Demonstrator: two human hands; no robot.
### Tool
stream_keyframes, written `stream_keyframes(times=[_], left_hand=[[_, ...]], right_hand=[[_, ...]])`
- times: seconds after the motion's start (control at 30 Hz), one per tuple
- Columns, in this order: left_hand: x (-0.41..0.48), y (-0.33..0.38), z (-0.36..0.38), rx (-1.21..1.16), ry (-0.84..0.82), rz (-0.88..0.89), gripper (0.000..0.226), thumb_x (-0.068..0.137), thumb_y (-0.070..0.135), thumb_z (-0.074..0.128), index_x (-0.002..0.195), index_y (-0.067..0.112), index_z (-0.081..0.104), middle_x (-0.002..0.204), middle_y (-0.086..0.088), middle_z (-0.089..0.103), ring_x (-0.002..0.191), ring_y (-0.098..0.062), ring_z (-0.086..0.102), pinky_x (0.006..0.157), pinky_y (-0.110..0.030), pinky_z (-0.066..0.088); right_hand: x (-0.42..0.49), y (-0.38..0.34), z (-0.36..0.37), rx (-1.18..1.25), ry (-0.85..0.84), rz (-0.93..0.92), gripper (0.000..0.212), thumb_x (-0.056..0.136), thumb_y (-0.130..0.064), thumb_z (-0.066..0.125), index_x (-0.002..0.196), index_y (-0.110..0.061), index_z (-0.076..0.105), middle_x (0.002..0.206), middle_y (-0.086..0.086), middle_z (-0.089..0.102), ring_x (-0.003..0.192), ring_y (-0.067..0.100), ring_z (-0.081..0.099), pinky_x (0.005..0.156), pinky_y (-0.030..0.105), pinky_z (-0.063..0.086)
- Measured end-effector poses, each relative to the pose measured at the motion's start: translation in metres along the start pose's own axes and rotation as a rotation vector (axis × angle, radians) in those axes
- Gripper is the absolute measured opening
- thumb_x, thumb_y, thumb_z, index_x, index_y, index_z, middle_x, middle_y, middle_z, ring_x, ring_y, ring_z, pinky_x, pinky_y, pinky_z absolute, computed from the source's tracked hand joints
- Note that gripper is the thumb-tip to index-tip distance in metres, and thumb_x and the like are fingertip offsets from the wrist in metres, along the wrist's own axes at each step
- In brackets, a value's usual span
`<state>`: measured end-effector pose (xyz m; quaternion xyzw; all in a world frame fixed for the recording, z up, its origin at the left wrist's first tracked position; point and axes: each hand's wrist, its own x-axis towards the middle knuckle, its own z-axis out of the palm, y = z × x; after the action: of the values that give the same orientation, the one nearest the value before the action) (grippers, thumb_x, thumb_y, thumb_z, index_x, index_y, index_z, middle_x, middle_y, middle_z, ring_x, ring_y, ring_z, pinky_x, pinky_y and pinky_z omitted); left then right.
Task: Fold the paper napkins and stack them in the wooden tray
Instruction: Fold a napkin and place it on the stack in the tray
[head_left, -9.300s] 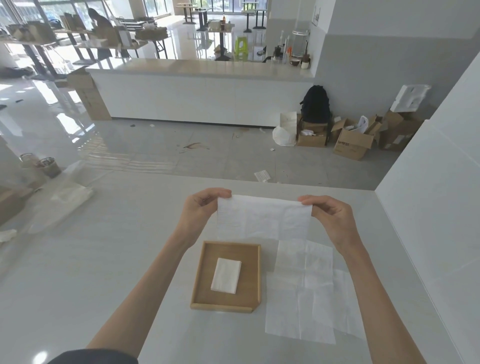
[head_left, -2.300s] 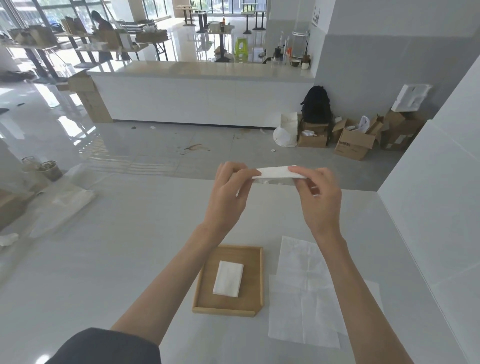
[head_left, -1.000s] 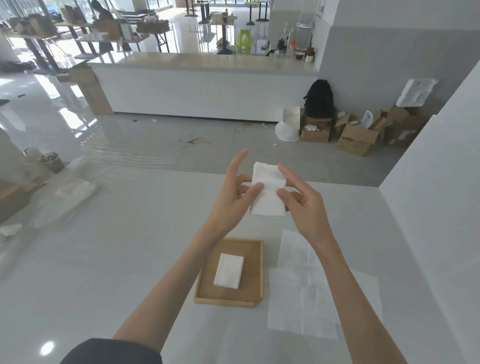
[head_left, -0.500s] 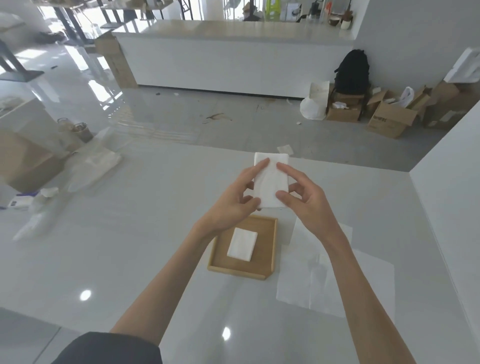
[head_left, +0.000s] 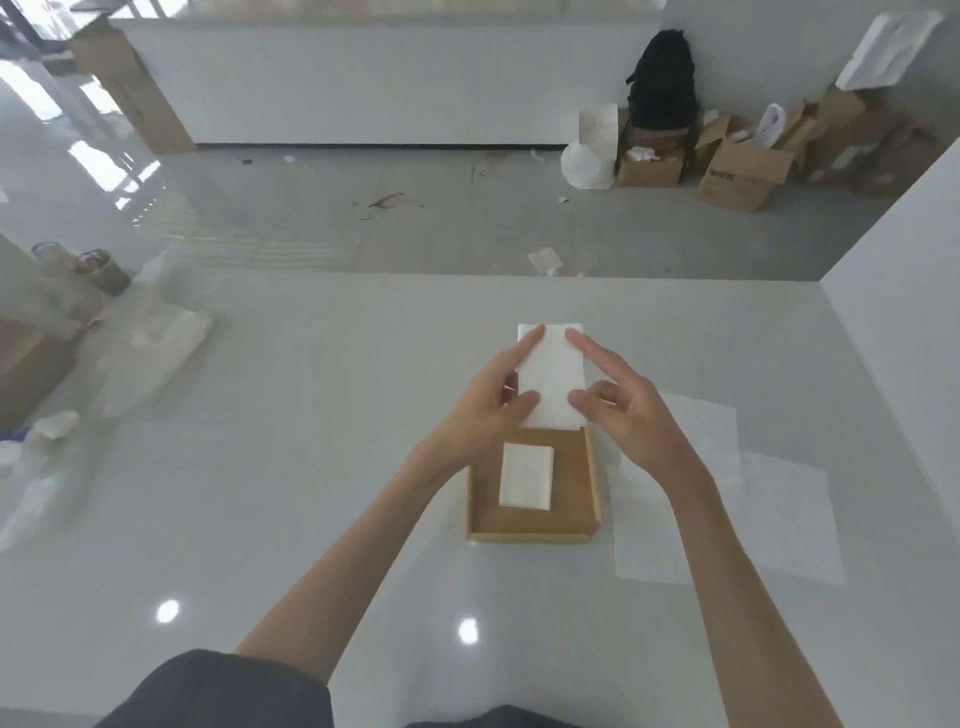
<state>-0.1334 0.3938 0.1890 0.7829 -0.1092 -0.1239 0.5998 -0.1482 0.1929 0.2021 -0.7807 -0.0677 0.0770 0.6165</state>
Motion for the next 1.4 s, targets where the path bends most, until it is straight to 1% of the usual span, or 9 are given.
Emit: stream_keyframes(times=[0.1,0.2,0.33,0.5,0.67,0.73,0.8,0.87,1.4], left_hand=[[0.003,-0.050,0.010,0.074,-0.055,-0.130,0.069,0.099,-0.002,0.049,0.157,0.027,0.025,0.111,-0.002,0.050,0.093,-0.020,0.054,0.086,-0.025,0.049],[0.001,-0.113,0.031,0.116,-0.099,-0.270,0.068,0.098,-0.004,0.048,0.155,0.028,0.029,0.113,-0.007,0.051,0.092,-0.032,0.054,0.084,-0.030,0.050],[0.001,-0.171,0.053,0.093,-0.074,-0.411,0.063,0.095,-0.008,0.048,0.150,0.021,0.041,0.139,-0.010,0.047,0.108,-0.039,0.057,0.093,-0.039,0.053],[0.019,-0.212,0.064,0.141,-0.048,-0.451,0.071,0.092,-0.014,0.047,0.155,0.014,0.028,0.139,0.000,0.037,0.110,-0.016,0.047,0.087,-0.009,0.041],[0.032,-0.240,0.070,0.195,-0.092,-0.457,0.078,0.094,-0.012,0.047,0.159,0.014,0.012,0.140,0.001,0.030,0.109,-0.015,0.043,0.085,-0.005,0.038],[0.033,-0.247,0.071,0.239,-0.118,-0.441,0.080,0.094,-0.011,0.047,0.159,0.013,0.007,0.147,-0.004,0.027,0.121,-0.019,0.041,0.092,-0.005,0.036],[0.030,-0.252,0.074,0.296,-0.140,-0.414,0.082,0.094,-0.009,0.047,0.160,0.013,0.003,0.152,-0.007,0.023,0.136,-0.020,0.034,0.106,-0.015,0.033],[0.029,-0.255,0.075,0.343,-0.148,-0.388,0.083,0.095,-0.007,0.047,0.160,0.013,-0.001,0.154,-0.008,0.021,0.142,-0.019,0.026,0.114,-0.021,0.027],[0.027,-0.261,0.087,0.632,-0.207,-0.316,0.080,0.093,-0.008,0.054,0.156,-0.001,0.006,0.149,-0.024,0.027,0.129,-0.040,0.044,0.103,-0.043,0.046]], right_hand=[[0.001,0.056,0.021,0.009,0.116,0.125,0.044,0.100,-0.011,0.060,0.140,-0.029,0.059,0.122,-0.010,0.066,0.074,0.008,0.062,0.076,0.017,0.052],[-0.005,0.129,0.045,-0.015,0.111,0.272,0.048,0.097,-0.006,0.063,0.137,-0.033,0.060,0.096,-0.002,0.067,0.070,0.018,0.058,0.070,0.028,0.053],[-0.006,0.195,0.070,-0.047,0.069,0.339,0.061,0.093,0.006,0.060,0.137,-0.035,0.053,0.128,0.000,0.061,0.089,0.033,0.065,0.075,0.030,0.058],[0.015,0.240,0.083,-0.141,-0.007,0.407,0.062,0.095,0.007,0.054,0.150,-0.022,0.046,0.145,0.001,0.053,0.098,0.014,0.050,0.094,0.026,0.047],[0.028,0.266,0.088,-0.216,-0.011,0.399,0.064,0.094,0.015,0.046,0.152,-0.012,0.042,0.156,0.004,0.041,0.140,0.018,0.041,0.100,0.004,0.033],[0.029,0.272,0.089,-0.251,-0.004,0.391,0.063,0.094,0.015,0.045,0.152,-0.009,0.041,0.157,0.006,0.038,0.145,0.019,0.035,0.112,0.012,0.032],[0.027,0.277,0.092,-0.287,0.003,0.380,0.063,0.094,0.013,0.045,0.153,-0.009,0.040,0.157,0.008,0.038,0.146,0.021,0.034,0.119,0.034,0.034],[0.024,0.279,0.094,-0.313,0.008,0.370,0.062,0.095,0.012,0.045,0.153,-0.009,0.040,0.157,0.008,0.038,0.146,0.022,0.035,0.118,0.042,0.035],[0.014,0.288,0.102,-0.502,0.009,0.332,0.062,0.098,0.006,0.047,0.156,-0.011,0.033,0.160,0.008,0.033,0.148,0.025,0.034,0.112,0.032,0.039]])
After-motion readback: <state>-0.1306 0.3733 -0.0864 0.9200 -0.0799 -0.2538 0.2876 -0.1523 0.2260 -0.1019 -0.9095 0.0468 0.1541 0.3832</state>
